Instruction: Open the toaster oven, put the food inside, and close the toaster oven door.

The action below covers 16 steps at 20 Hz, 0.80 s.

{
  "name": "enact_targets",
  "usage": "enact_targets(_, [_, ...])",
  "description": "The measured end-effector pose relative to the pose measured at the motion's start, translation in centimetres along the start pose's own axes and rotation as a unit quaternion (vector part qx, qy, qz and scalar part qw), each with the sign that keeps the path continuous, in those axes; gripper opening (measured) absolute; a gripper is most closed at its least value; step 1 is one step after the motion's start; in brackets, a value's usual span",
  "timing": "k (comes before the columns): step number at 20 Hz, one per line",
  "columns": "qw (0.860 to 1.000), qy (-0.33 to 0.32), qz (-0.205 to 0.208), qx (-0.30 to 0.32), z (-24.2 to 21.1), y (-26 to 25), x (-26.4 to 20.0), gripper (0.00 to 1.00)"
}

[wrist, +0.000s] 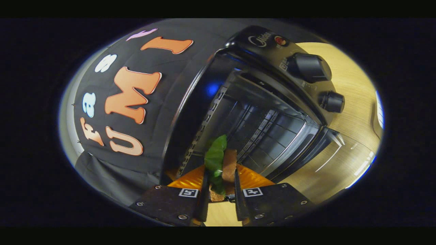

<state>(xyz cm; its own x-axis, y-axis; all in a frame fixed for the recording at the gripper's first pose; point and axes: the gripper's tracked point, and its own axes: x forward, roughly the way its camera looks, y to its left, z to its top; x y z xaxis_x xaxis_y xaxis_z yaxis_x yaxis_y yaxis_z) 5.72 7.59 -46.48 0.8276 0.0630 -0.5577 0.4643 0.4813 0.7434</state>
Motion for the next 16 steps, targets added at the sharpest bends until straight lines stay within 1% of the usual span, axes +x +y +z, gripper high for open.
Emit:
enact_targets(1, [1.0, -0.004, -0.003, -0.002, 0.2, 0.0, 0.2, 0.37])
enact_targets(3, [0.999, -0.006, -0.024, -0.026, 0.4, -0.7, 0.0, 0.45])
enact_targets(6, [0.995, 0.001, -0.029, -0.094, 0.2, -0.6, -0.5, 0.6])
enact_targets(8, [0.991, 0.009, -0.03, -0.133, 0.0, -0.5, -1.4, 0.72])
enact_targets(9, [0.988, 0.013, -0.034, -0.151, -0.1, -0.6, -2.0, 0.83])
enact_targets(11, [0.983, 0.027, -0.038, -0.179, -0.1, -1.2, -3.3, 0.94])
enact_targets(14, [0.974, 0.046, -0.041, -0.22, 0.0, -2.0, -6.0, 0.96])
enact_targets(16, [0.962, 0.06, -0.052, -0.262, -0.1, -2.7, -8.1, 0.96])
